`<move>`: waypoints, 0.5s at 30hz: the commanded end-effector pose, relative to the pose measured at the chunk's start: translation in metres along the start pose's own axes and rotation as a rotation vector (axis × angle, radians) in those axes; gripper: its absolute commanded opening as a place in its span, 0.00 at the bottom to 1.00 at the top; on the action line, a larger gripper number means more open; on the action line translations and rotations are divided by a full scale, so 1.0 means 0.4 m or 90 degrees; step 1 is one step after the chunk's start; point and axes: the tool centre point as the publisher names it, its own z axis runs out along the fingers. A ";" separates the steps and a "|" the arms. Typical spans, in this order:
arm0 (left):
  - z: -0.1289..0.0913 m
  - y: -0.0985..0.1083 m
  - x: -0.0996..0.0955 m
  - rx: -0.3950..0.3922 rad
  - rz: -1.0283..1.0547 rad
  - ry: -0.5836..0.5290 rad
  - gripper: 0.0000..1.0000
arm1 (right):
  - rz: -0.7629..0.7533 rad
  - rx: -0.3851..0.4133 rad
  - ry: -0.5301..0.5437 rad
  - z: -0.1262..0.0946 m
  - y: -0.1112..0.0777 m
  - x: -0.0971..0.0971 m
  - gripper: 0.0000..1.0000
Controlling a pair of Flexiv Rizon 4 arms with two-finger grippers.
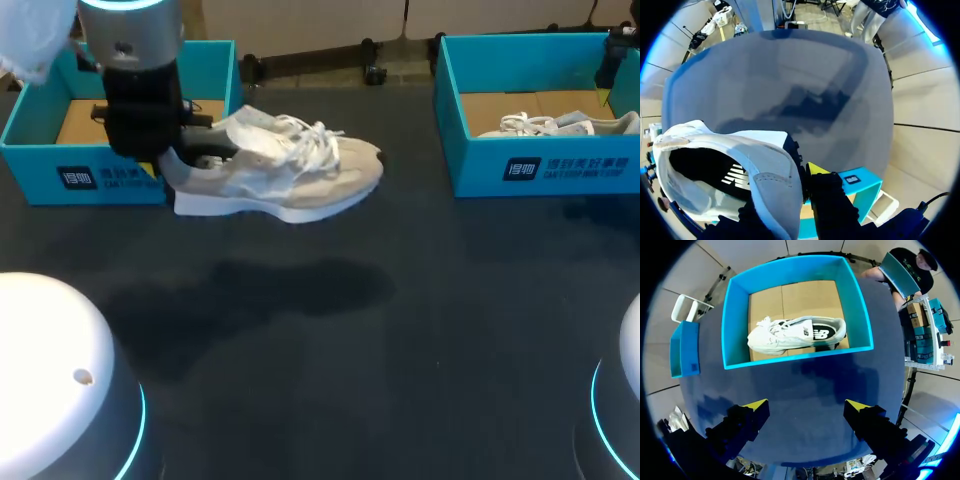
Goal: Take the shoe out of the shoebox, open the shoe tongue, remove and reinsert the insole, then place the shoe into the shoebox
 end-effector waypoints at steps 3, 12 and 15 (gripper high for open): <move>0.011 -0.031 -0.044 -0.129 0.004 -0.008 0.00 | 0.001 -0.002 0.000 0.000 -0.003 0.000 1.00; 0.030 -0.047 -0.117 -0.074 0.019 -0.016 0.00 | 0.001 -0.002 0.000 0.000 -0.003 0.000 1.00; 0.039 -0.050 -0.137 -0.053 0.023 -0.017 0.00 | 0.001 -0.002 0.000 0.000 -0.003 0.000 1.00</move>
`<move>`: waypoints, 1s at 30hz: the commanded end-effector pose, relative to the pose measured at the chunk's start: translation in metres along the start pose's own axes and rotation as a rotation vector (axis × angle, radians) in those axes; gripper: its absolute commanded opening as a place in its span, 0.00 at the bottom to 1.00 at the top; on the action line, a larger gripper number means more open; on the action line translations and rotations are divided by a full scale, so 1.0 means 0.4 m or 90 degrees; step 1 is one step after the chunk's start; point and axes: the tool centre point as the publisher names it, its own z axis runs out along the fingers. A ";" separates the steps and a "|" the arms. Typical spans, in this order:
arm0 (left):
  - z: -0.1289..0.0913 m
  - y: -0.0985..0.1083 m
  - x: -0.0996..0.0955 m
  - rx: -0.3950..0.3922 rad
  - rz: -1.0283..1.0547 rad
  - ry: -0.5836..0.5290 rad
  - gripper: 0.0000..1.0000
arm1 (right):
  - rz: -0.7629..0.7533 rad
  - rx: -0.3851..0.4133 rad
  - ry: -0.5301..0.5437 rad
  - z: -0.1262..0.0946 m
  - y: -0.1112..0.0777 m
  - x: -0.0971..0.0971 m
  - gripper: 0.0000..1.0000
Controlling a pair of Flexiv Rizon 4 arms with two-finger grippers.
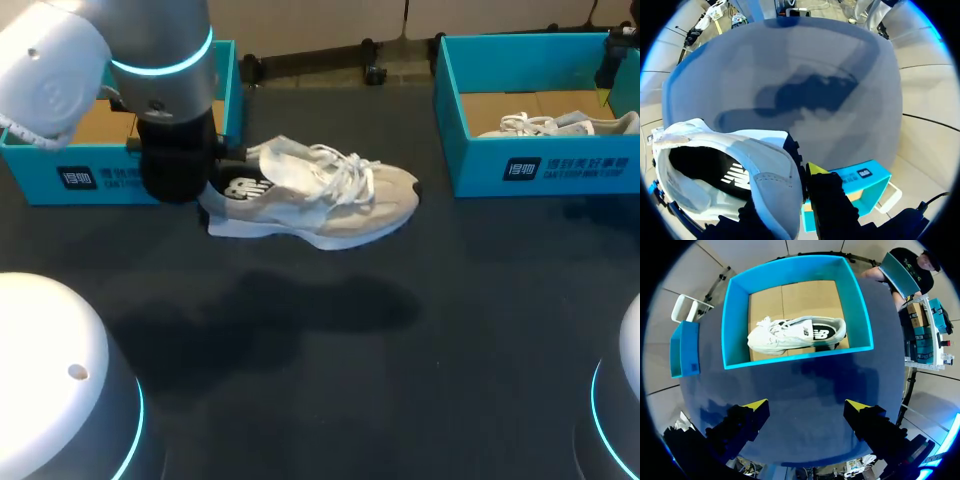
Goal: Take the shoe out of the shoebox, open the shoe tongue, remove and reinsert the insole, then place the shoe into the shoebox
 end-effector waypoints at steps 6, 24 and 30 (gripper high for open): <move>0.040 0.001 -0.068 0.055 0.005 -0.001 0.00 | 0.001 -0.002 0.000 0.000 -0.003 0.000 1.00; 0.101 -0.058 -0.153 0.096 -0.004 0.019 0.00 | 0.001 -0.002 0.000 0.000 -0.003 0.000 1.00; 0.101 -0.058 -0.153 0.096 -0.004 0.019 0.00 | 0.001 -0.002 0.000 0.000 -0.003 0.000 1.00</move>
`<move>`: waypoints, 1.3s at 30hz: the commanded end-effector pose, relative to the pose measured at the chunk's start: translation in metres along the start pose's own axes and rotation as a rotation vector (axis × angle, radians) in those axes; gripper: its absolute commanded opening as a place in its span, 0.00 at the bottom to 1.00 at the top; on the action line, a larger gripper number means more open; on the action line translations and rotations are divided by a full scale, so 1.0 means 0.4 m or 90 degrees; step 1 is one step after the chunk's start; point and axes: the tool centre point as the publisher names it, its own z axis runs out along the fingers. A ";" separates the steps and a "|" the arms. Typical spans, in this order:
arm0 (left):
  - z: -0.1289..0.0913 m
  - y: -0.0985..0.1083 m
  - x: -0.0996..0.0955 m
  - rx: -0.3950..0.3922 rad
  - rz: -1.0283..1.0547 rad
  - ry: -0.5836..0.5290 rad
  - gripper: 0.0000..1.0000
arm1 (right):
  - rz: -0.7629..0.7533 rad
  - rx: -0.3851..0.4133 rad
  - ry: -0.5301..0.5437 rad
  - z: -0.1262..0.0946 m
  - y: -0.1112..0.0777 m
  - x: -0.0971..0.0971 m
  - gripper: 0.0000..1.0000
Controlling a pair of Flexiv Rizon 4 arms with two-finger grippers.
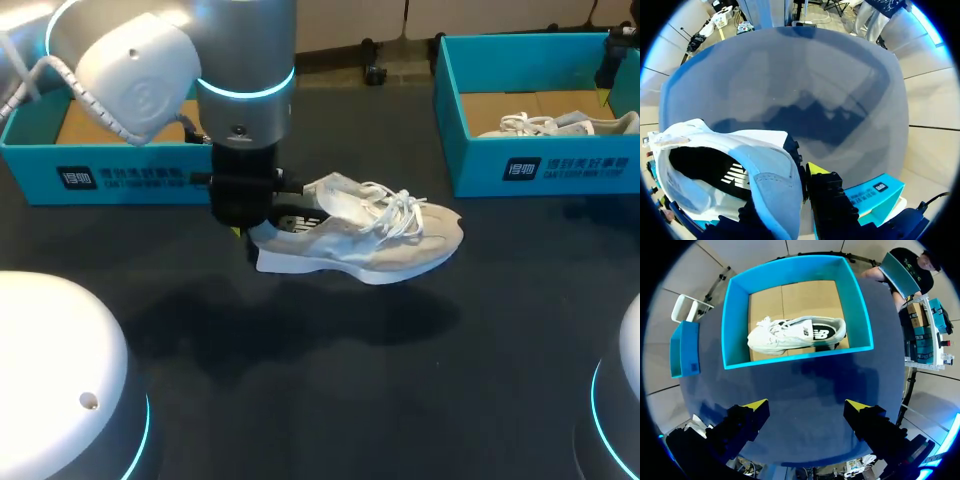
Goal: Take the shoe out of the shoebox, open the shoe tongue, remove and reinsert the insole, then place the shoe into the shoebox
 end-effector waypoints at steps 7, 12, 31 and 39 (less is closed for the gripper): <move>0.049 -0.030 -0.011 0.004 -0.005 -0.009 0.00 | 0.001 -0.002 0.000 0.000 -0.003 0.000 1.00; 0.099 -0.052 -0.034 0.012 -0.006 -0.014 0.00 | 0.001 -0.002 0.000 0.000 -0.003 0.000 1.00; 0.275 -0.058 -0.131 0.017 -0.034 0.005 0.00 | 0.001 -0.002 0.000 0.000 -0.003 0.000 1.00; 0.321 -0.059 -0.144 0.037 -0.025 0.005 0.00 | 0.001 -0.002 0.000 0.000 -0.003 0.000 1.00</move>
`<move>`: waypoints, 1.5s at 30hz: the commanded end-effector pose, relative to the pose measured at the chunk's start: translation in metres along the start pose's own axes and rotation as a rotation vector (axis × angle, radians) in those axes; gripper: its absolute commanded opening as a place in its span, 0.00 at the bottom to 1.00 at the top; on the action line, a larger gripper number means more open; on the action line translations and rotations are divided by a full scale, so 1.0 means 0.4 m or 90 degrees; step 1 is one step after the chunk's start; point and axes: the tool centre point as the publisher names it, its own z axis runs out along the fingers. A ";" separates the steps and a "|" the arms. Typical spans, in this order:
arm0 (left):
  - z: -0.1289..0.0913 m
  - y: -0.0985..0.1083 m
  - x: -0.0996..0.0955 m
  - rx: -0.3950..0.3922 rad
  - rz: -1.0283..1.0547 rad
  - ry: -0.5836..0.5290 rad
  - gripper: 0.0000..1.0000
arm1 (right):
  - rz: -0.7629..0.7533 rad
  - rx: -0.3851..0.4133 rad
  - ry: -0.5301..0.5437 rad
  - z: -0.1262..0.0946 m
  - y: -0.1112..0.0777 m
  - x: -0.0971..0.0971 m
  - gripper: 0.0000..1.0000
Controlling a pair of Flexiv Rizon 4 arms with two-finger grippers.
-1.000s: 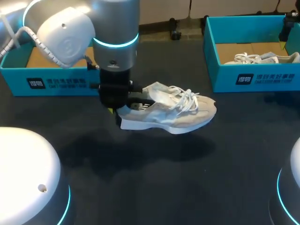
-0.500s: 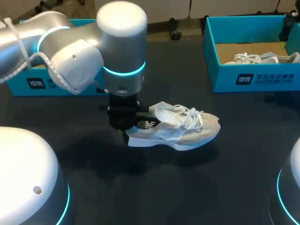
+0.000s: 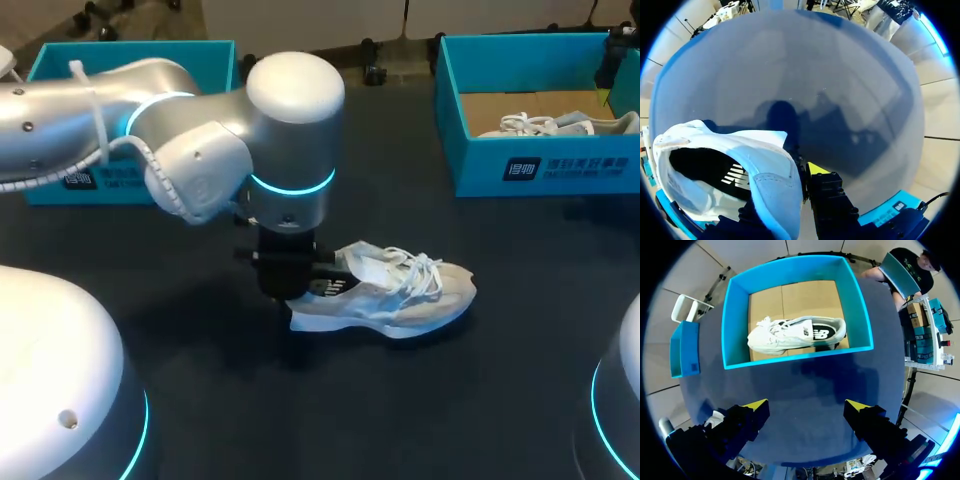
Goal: Take the shoe out of the shoebox, open the shoe tongue, remove and reinsert the insole, then place the shoe into the shoebox
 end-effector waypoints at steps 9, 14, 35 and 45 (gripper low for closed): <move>0.048 0.000 -0.038 0.005 0.031 -0.003 0.00 | 0.001 -0.002 0.000 0.000 -0.003 0.000 1.00; 0.050 -0.005 -0.046 -0.002 0.036 -0.002 0.00 | 0.001 -0.002 0.000 0.000 -0.003 0.000 1.00; 0.014 -0.007 -0.036 0.000 0.042 -0.050 1.00 | 0.001 -0.002 0.000 0.000 -0.003 0.000 1.00; -0.110 -0.012 -0.035 0.058 -0.030 -0.120 1.00 | 0.001 -0.002 0.000 0.000 -0.003 0.000 1.00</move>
